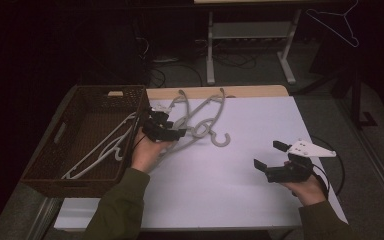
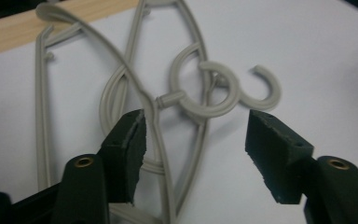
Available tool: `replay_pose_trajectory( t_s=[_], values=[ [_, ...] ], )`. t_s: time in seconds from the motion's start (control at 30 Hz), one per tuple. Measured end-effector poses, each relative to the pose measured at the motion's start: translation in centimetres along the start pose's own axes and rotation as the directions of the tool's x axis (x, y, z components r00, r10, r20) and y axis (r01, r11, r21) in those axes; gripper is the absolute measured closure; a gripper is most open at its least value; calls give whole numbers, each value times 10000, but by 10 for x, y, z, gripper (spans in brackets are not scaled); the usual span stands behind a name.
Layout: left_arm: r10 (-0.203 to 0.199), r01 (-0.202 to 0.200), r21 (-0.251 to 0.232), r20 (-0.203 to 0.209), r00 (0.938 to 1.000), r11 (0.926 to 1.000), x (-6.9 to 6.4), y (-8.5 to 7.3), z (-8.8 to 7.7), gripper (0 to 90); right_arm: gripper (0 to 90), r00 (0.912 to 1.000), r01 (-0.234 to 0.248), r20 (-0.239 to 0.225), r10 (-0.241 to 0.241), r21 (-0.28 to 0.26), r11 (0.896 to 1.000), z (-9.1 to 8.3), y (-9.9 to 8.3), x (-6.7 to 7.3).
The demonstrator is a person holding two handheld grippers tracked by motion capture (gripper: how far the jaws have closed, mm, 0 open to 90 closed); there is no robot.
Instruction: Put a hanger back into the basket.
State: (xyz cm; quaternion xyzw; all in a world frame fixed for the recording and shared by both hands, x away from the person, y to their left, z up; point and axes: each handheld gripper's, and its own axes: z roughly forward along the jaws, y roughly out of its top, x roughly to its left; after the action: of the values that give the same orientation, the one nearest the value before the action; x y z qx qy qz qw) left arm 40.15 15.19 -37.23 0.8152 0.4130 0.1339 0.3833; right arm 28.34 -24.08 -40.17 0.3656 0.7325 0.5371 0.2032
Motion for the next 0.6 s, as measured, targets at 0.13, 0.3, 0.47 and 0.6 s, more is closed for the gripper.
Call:
replay_pose_trajectory(
  t_s=[0.13,0.3,0.47,0.6],
  values=[
    [-161,175,311,-433,9989,9994,3,-7,10,464,23,10000,12,-6,-12,0,10000,0,0,0],
    [-205,250,642,-695,9974,9976,6,-16,19,496,23,10000,27,-16,-27,27,10000,0,0,0],
    [-286,354,918,-747,9968,9952,10,-24,25,536,23,10000,35,-19,-35,28,10000,0,0,0],
    [-302,388,1144,-757,9967,9927,12,-28,30,552,22,10000,39,-19,-39,28,10000,0,0,1]
  ],
)
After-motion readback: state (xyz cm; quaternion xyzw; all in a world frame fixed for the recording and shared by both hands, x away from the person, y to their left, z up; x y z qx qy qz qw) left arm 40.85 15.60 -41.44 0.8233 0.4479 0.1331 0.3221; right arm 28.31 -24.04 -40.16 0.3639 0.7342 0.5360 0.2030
